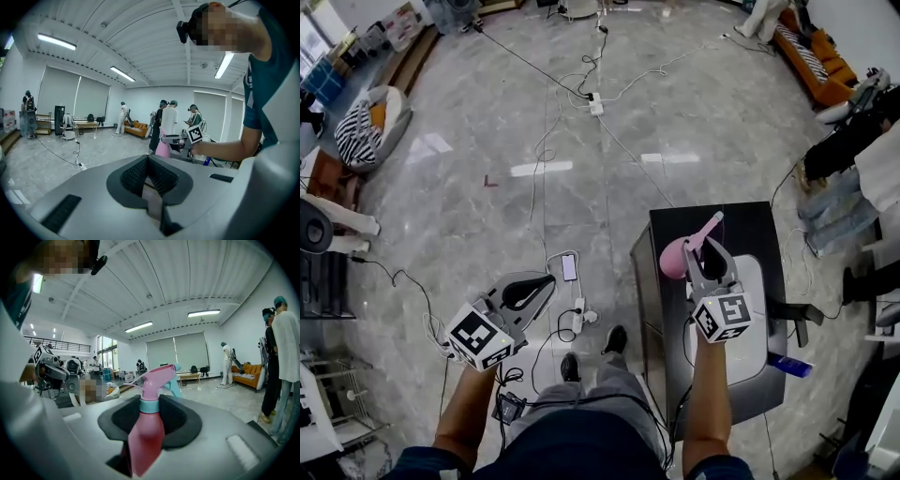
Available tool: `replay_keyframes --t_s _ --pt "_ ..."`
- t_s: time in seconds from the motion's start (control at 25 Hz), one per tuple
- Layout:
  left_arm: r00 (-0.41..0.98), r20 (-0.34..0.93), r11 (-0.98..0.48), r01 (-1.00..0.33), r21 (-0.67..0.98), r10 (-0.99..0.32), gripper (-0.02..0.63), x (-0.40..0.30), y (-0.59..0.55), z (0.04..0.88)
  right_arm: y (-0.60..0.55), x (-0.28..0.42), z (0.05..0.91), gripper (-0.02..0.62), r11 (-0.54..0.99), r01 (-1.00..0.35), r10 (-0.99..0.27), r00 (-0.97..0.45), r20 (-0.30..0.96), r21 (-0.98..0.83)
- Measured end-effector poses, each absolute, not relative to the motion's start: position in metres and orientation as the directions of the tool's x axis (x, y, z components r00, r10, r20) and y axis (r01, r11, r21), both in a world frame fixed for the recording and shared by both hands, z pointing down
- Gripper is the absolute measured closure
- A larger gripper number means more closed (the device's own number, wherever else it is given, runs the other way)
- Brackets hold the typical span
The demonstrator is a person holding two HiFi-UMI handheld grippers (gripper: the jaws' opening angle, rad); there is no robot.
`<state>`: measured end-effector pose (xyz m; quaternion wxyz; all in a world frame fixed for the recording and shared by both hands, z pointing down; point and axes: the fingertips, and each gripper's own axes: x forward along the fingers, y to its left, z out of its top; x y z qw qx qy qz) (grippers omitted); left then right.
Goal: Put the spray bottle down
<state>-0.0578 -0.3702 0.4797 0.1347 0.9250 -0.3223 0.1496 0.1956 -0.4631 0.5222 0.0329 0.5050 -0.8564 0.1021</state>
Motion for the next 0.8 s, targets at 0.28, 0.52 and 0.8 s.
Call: replay_keyframes --t_s 0.28,0.52,0.8 --pt "0.731 0.395 -0.741 -0.652 0.164 -0.556 0.6 -0.054 -0.392 0.508 -0.494 0.197 0.573 0.457 0.482 -0.866 -0.851 -0.499 0.162 -0.133" --pt "0.721 0.421 -0.728 -0.662 0.181 -0.551 0.6 -0.046 -0.404 0.532 -0.514 0.204 0.613 0.457 0.485 -0.863 -0.848 -0.504 0.167 -0.142" --pt "0.711 0.449 -0.713 -0.671 0.203 -0.541 0.6 -0.041 -0.413 0.556 -0.53 0.206 0.644 0.457 0.489 -0.863 -0.846 -0.505 0.171 -0.127"
